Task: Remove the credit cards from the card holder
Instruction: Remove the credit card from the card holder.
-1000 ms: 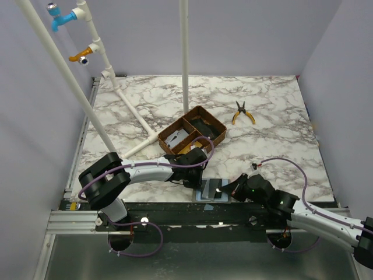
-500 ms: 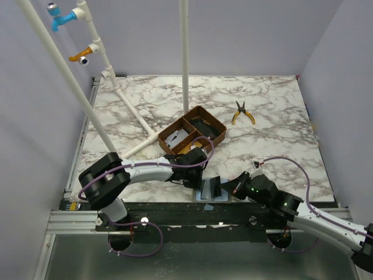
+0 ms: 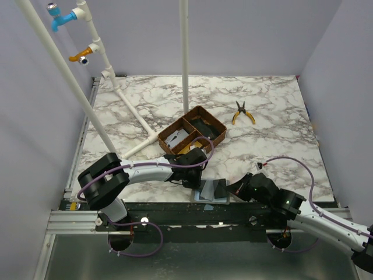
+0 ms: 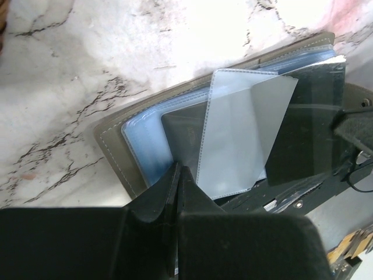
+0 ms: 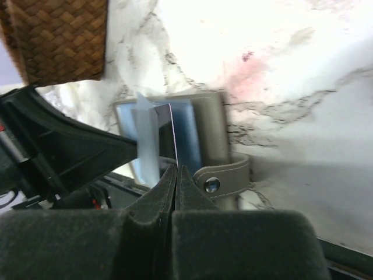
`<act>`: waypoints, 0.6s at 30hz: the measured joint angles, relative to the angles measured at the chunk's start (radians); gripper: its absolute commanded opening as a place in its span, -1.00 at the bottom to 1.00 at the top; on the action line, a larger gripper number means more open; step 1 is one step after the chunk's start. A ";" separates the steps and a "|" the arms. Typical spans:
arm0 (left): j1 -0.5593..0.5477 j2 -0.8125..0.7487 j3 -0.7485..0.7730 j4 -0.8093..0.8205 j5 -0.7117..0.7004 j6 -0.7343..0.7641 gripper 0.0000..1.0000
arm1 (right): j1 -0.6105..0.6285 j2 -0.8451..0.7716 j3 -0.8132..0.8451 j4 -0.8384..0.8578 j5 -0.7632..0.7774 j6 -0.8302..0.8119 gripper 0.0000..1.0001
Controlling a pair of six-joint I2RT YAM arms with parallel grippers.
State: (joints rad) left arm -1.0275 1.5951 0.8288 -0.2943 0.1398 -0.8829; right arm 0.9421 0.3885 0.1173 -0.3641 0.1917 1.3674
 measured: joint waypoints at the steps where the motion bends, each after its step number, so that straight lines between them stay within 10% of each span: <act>1: 0.000 -0.004 0.002 -0.011 -0.004 0.003 -1.00 | 0.000 0.006 0.005 -0.017 0.004 -0.003 -0.99; 18: 0.000 -0.024 0.023 -0.119 -0.046 0.029 -1.00 | 0.000 0.110 0.100 -0.078 0.021 -0.026 -0.99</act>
State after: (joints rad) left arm -1.0271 1.5707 0.8513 -0.4129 0.0940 -0.8543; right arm 0.9421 0.4988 0.2169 -0.4419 0.2123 1.3415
